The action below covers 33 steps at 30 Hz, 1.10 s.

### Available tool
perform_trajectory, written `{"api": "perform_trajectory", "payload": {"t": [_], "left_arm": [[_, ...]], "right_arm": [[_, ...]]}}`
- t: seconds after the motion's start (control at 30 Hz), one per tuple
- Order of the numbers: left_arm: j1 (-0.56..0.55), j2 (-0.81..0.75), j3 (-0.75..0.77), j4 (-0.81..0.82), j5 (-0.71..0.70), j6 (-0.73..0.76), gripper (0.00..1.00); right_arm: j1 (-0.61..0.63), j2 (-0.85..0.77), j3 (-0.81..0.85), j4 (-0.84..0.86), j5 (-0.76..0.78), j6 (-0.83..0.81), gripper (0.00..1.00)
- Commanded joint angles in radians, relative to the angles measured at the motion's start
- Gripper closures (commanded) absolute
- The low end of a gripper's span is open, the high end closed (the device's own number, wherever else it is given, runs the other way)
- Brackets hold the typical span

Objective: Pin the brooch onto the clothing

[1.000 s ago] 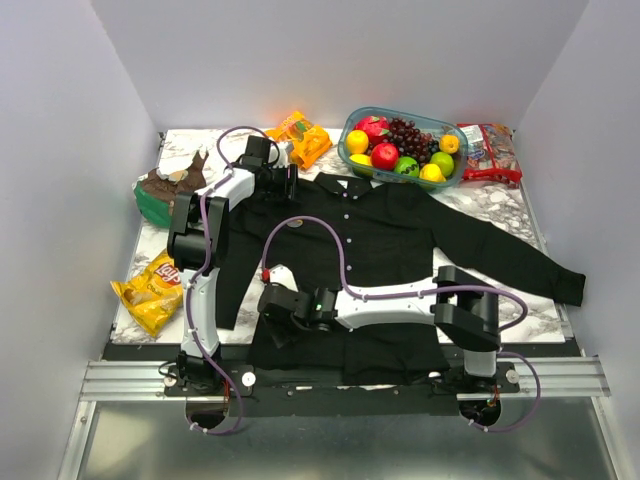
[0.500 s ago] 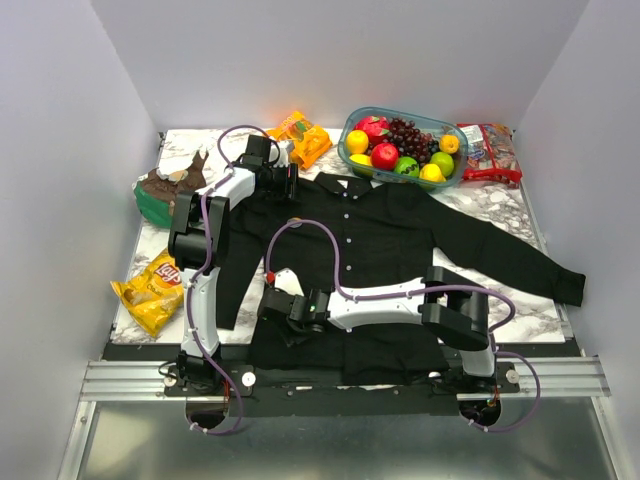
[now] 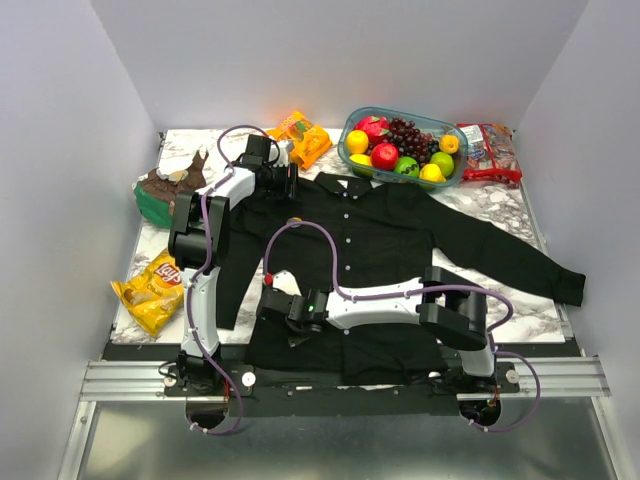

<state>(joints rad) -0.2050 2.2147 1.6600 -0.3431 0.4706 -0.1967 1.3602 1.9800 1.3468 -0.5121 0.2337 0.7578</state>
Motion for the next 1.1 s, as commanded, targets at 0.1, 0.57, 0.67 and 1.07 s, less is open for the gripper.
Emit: {"api": "perform_trajectory", "payload": {"t": [0.1, 0.57, 0.67, 1.07], "left_arm": [[0.013, 0.048, 0.023, -0.05, -0.012, -0.021, 0.38], [0.015, 0.024, 0.008, -0.037, -0.043, -0.003, 0.38], [0.01, -0.052, -0.028, 0.004, -0.046, 0.006, 0.3], [0.016, -0.504, -0.299, 0.236, -0.148, 0.016, 0.01]], "right_arm": [[0.005, 0.03, 0.002, -0.017, -0.161, -0.038, 1.0], [0.005, -0.05, -0.057, 0.037, -0.237, -0.049, 0.99], [0.005, -0.099, -0.058, 0.043, -0.185, -0.054, 0.93], [-0.24, -0.421, -0.263, 0.194, -0.12, -0.158, 0.25]]}}
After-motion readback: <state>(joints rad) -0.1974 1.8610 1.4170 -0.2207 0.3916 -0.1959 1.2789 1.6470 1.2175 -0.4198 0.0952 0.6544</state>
